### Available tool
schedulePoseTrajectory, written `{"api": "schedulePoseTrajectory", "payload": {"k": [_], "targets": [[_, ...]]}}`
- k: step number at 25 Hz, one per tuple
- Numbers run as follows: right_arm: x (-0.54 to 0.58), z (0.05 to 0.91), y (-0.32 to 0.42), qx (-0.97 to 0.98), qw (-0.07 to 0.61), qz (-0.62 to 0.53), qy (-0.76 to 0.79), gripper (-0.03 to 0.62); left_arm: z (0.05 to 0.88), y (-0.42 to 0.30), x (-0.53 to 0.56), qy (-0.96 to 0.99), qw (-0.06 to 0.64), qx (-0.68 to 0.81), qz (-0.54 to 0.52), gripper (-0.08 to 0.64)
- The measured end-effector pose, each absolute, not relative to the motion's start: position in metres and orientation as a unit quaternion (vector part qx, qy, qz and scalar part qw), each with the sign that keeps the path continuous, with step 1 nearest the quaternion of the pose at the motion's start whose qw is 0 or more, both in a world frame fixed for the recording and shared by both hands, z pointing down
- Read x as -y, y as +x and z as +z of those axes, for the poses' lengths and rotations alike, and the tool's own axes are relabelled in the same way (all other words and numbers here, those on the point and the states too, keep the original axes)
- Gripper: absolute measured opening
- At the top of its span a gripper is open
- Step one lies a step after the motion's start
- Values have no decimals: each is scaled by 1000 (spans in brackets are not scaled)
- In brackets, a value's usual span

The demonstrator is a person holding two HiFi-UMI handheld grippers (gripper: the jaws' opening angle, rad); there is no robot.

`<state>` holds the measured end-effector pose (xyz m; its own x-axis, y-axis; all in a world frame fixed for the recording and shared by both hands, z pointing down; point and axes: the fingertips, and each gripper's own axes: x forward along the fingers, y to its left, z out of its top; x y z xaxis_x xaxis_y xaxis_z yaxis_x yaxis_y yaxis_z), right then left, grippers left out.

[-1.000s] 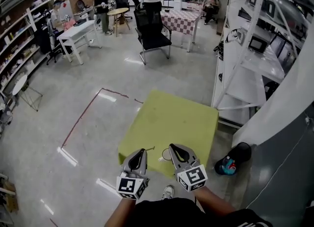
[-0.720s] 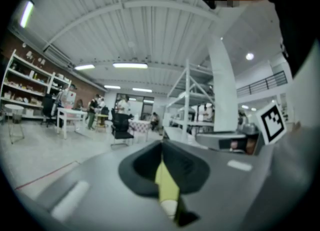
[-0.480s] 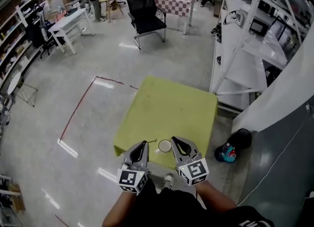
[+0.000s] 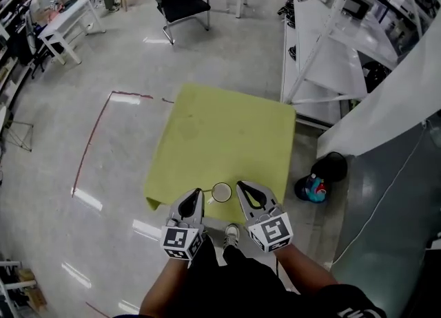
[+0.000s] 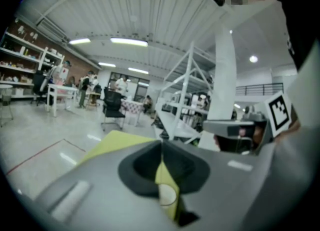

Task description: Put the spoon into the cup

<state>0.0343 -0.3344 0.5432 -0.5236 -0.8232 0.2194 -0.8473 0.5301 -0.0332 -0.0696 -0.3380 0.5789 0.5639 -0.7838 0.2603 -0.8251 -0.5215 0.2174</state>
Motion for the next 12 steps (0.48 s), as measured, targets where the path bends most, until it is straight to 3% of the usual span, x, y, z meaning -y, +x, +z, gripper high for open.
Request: {"api": "schedulePoseTrajectory", "payload": {"k": [12], "targets": [[338,594,46,848,118,114,504,6,653,-45,353,877,213,418,102,12]]}}
